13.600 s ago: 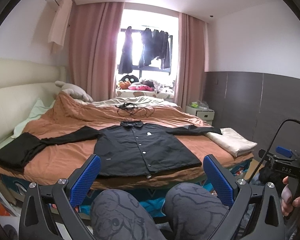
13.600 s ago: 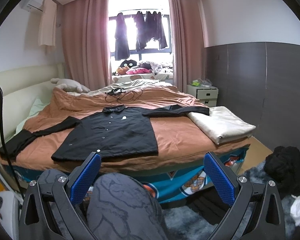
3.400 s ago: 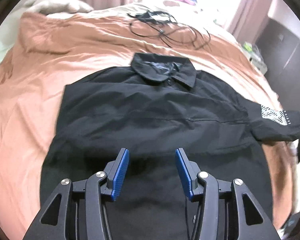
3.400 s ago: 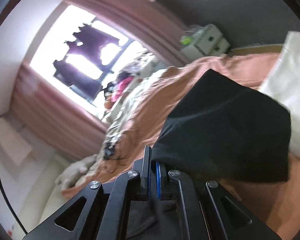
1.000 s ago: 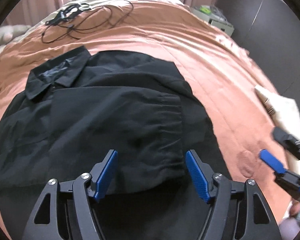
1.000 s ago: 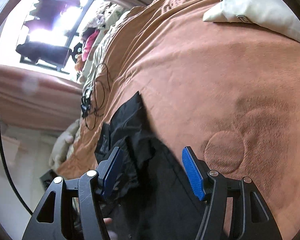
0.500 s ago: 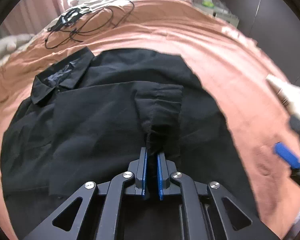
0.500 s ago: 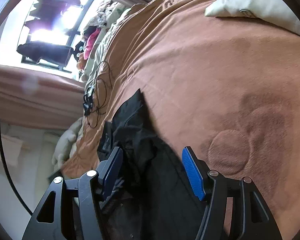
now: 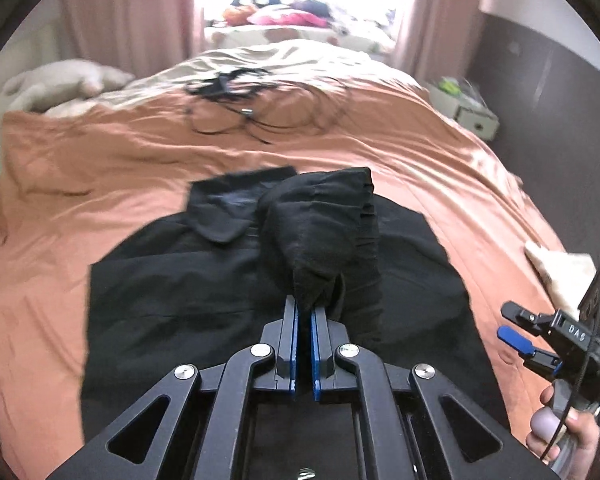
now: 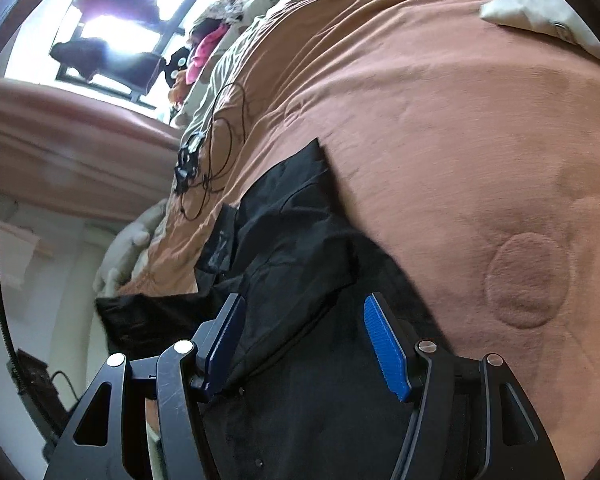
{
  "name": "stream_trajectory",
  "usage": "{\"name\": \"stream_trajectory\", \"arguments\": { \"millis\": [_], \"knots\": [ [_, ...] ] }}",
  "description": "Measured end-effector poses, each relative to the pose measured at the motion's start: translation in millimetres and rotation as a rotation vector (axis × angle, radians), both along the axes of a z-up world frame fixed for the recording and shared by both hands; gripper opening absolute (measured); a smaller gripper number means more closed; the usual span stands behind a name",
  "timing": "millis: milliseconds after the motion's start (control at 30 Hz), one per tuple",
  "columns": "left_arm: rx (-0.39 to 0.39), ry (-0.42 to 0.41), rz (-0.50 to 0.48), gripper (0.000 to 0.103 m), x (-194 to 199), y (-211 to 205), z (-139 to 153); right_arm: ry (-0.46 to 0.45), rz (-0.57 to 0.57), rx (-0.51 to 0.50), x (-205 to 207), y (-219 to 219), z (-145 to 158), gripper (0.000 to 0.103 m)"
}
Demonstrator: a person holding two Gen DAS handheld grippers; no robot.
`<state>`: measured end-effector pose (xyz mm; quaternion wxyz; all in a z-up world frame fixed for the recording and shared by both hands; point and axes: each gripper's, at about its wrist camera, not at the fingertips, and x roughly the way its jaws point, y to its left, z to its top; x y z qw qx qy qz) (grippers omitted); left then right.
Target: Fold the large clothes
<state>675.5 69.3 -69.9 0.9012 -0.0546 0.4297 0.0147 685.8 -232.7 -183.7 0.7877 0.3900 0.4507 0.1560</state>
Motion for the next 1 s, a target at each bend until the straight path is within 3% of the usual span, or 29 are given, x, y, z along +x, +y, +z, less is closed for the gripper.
{"name": "stream_trajectory", "arguments": {
  "millis": [200,333,467,533,600,767,833,1000],
  "knots": [
    [-0.096,-0.009,0.140,0.005,-19.4,84.8,-3.8,-0.022,0.028,-0.042,7.4,21.5,-2.9,0.062],
    [-0.157,0.015,0.272,0.015,-24.9,141.6,-28.0,-0.014,0.031,-0.058,11.3,29.1,-6.4,0.062],
    [-0.183,0.042,0.417,0.017,-37.2,195.2,-49.3,-0.016,0.037,-0.075,12.2,32.5,-6.0,0.062],
    [-0.223,0.043,0.435,0.018,-44.2,213.4,-53.4,-0.025,0.042,-0.085,12.0,34.1,-4.0,0.062],
    [-0.208,0.039,0.460,0.020,-51.6,224.7,-53.5,-0.040,0.044,-0.095,12.1,36.7,-1.6,0.062],
    [-0.202,0.035,0.431,0.042,-53.4,220.8,-59.4,-0.110,0.006,-0.098,12.9,31.5,7.5,0.061],
    [-0.195,0.048,0.399,0.047,-46.7,212.2,-68.2,-0.137,-0.013,-0.111,17.6,28.7,12.4,0.055],
    [-0.147,0.138,0.328,0.047,-22.6,192.9,-102.8,-0.160,-0.013,-0.151,31.6,32.8,15.3,0.040]
  ]
}}
